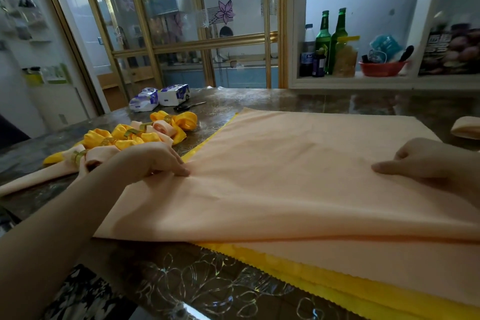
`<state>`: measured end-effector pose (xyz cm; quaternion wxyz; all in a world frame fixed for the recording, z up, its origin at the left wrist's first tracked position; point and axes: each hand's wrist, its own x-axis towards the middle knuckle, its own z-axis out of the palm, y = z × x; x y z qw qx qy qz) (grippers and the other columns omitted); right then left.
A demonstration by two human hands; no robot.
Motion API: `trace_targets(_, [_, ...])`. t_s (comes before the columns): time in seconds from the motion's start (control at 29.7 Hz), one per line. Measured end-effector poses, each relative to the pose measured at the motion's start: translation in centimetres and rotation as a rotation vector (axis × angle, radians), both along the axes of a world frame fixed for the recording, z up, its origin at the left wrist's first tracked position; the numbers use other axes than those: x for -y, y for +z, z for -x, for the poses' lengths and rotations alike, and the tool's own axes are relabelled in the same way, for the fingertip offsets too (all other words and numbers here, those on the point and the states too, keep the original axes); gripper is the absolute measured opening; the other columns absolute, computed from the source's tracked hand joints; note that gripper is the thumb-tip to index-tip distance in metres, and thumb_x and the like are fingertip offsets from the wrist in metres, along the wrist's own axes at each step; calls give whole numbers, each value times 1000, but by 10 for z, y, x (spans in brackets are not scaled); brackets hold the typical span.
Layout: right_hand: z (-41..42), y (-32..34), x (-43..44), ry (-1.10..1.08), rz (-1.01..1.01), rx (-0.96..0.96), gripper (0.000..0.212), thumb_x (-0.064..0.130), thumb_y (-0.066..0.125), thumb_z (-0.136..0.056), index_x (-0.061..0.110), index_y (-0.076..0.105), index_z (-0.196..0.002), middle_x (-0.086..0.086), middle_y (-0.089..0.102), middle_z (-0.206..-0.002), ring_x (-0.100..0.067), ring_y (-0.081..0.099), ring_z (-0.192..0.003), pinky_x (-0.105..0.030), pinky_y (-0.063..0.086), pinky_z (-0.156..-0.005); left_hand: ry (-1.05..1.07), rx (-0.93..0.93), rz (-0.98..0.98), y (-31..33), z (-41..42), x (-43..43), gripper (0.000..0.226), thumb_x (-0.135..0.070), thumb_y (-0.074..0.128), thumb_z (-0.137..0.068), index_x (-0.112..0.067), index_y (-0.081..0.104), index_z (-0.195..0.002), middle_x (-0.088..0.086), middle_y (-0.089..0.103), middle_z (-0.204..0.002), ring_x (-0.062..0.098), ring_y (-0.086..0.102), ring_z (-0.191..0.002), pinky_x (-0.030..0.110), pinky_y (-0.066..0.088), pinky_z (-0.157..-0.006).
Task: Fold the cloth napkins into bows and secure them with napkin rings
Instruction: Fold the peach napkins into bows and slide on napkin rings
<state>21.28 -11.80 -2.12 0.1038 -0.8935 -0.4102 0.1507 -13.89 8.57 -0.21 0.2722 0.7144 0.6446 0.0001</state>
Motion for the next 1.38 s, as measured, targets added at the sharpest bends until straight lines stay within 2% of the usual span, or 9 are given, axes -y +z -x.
trace_targets(0.37, [4, -6, -4, -55, -73, 68, 50, 58, 63, -78, 7, 60, -77, -9, 60, -78, -20, 56, -74, -28, 36, -54, -82, -312, -298, -7, -22, 6, 36, -10, 58, -87, -8, 56, -123, 11, 56, -119, 25, 55, -108, 31, 48, -91])
trace_targets(0.51, [4, -9, -8, -82, -38, 131, 56, 64, 61, -76, 9, 59, -85, -8, 59, -83, -20, 56, -77, -30, 42, -62, -305, -213, -601, -17, -64, 64, 46, -38, 48, -95, -18, 42, -136, 10, 41, -140, 27, 36, -129, 38, 31, -104])
trace_targets(0.61, [12, -6, -12, -49, -62, 376, 63, 62, 60, -78, 10, 54, -112, -11, 55, -111, -24, 53, -98, -36, 46, -82, -610, -23, -485, -36, -98, 129, 60, -57, 31, -94, -24, 30, -144, 5, 26, -152, 21, 19, -140, 38, 15, -113])
trace_targets(0.67, [37, -5, -21, 38, -175, 459, 60, 55, 58, -84, 13, 49, -125, -11, 48, -125, -25, 49, -107, -37, 45, -88, -713, -73, -414, -50, -105, 154, 69, -62, 23, -92, -23, 17, -148, 6, 6, -158, 20, 0, -145, 42, -1, -116])
trace_targets(0.81, [98, -17, -30, 289, -312, 169, 38, 34, 52, -94, 10, 54, -124, -11, 51, -128, -28, 51, -115, -40, 43, -98, -714, -121, -450, -68, -114, 159, 76, -68, 12, -89, -26, -3, -150, 3, -9, -158, 18, -11, -145, 43, -5, -117])
trace_targets(0.98, [130, -18, -10, 406, -325, -61, 31, 26, 42, -98, 7, 58, -117, -14, 59, -119, -27, 55, -104, -37, 45, -92, -742, -110, -507, -65, -113, 162, 99, -71, -7, -62, -27, 2, -150, 0, -3, -158, 18, -7, -145, 42, -1, -117])
trace_targets(1.04, [125, -26, 14, 492, -273, -67, 40, 35, 34, -101, 11, 49, -130, -13, 50, -133, -26, 46, -120, -36, 36, -103, -728, -134, -490, -65, -113, 162, 95, -72, -3, -68, -25, -3, -150, 2, -9, -158, 18, -10, -145, 42, -4, -118])
trace_targets(1.15, [94, -38, 49, 521, -27, 72, 62, 54, 15, -97, 26, 6, -151, 5, -2, -159, -7, -3, -145, -24, -5, -112, -715, -133, -472, -64, -115, 160, 87, -77, 4, -80, -27, -6, -150, 2, -13, -157, 17, -13, -144, 41, -5, -118])
trace_targets(1.38, [12, -38, 121, 170, 103, 140, 65, 58, 19, -93, 32, 1, -150, 9, -12, -158, -9, -8, -144, -29, -2, -115, -735, -111, -408, -62, -113, 161, 116, -87, 1, -51, -27, -3, -150, 2, -12, -158, 16, -13, -145, 41, -6, -117])
